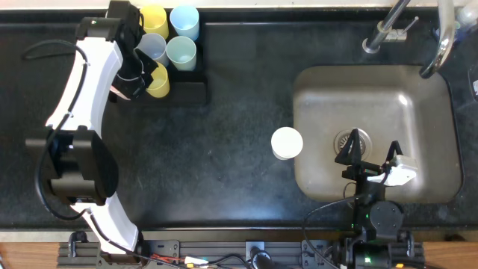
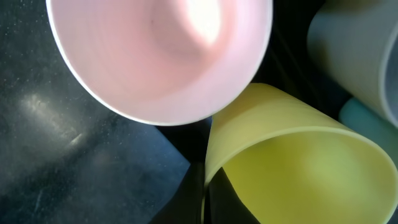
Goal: Store Cups
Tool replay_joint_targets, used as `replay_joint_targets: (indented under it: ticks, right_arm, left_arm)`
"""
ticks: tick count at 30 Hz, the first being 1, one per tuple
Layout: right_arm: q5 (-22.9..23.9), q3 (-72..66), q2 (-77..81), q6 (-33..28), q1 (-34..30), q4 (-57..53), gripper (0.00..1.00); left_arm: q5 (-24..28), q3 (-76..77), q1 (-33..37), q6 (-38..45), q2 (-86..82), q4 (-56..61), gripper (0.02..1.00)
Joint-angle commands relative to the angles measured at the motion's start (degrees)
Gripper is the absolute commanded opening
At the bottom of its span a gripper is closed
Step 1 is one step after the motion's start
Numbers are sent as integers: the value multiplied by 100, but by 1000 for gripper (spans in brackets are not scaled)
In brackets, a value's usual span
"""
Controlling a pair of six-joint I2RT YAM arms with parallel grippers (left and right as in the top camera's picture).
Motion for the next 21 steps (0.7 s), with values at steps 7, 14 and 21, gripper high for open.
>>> replay_joint_targets:
  ticks: [7, 14, 21]
  right_arm:
    - [11, -76, -52, 24, 11, 33, 998]
    - [11, -76, -52, 24, 11, 33, 998]
    - [11, -76, -52, 24, 11, 33, 998]
  left_arm:
    - [-109, 28, 61, -232, 199, -96, 36]
    - [-111, 28, 61, -256, 345, -85, 36]
    - [-111, 28, 59, -251, 376, -94, 49]
